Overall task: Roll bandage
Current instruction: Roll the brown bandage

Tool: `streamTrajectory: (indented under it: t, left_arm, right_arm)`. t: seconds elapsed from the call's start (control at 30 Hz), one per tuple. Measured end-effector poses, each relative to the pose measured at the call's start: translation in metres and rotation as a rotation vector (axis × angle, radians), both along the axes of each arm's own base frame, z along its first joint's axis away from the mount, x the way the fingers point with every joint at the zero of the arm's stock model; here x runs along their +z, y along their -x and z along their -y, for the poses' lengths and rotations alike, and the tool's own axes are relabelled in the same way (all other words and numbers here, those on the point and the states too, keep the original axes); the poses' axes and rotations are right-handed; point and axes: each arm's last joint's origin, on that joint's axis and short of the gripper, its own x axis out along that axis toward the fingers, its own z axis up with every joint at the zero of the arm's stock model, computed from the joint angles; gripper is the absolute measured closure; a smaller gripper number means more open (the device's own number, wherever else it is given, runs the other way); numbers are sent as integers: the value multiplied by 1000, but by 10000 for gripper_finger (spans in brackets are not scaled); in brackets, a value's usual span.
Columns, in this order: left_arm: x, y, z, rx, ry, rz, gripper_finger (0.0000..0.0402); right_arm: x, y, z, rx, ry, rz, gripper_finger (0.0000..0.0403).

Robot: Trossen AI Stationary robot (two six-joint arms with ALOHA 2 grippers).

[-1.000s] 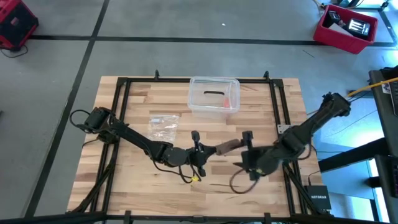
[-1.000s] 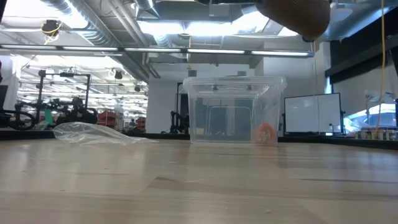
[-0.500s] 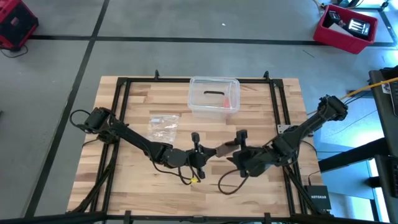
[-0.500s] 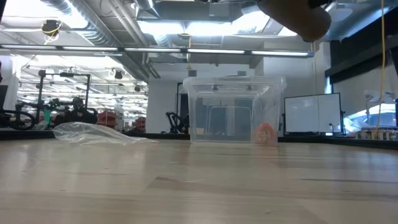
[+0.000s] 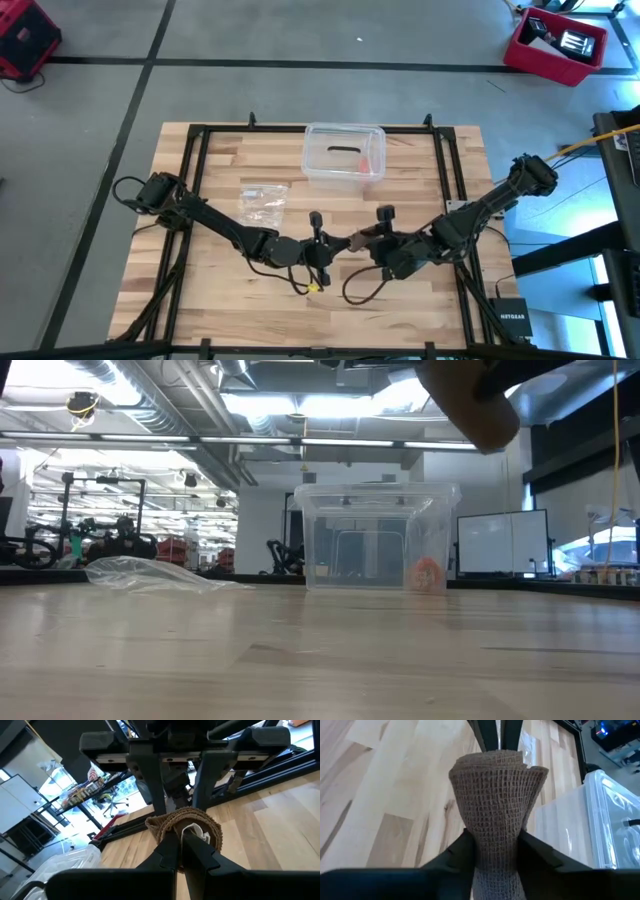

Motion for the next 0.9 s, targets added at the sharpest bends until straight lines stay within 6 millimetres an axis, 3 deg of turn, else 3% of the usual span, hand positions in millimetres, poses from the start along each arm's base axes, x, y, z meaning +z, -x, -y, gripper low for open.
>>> streamTrajectory:
  t: [0.37,0.57,0.7,0.9]
  left_arm:
    - [-3,0,0,-2,16,-24,392]
    - [1,8,0,32,43,-74,323]
    - [1,25,2,58,14,-224,270]
    - [-15,50,-15,274,124,-430,247]
  right_arm:
    - [-1,-1,1,15,-37,-24,341]
    - [-4,2,2,-1,-96,-66,342]
    - [-10,7,5,-63,-114,-123,342]
    - [-47,17,12,-172,-179,-185,340]
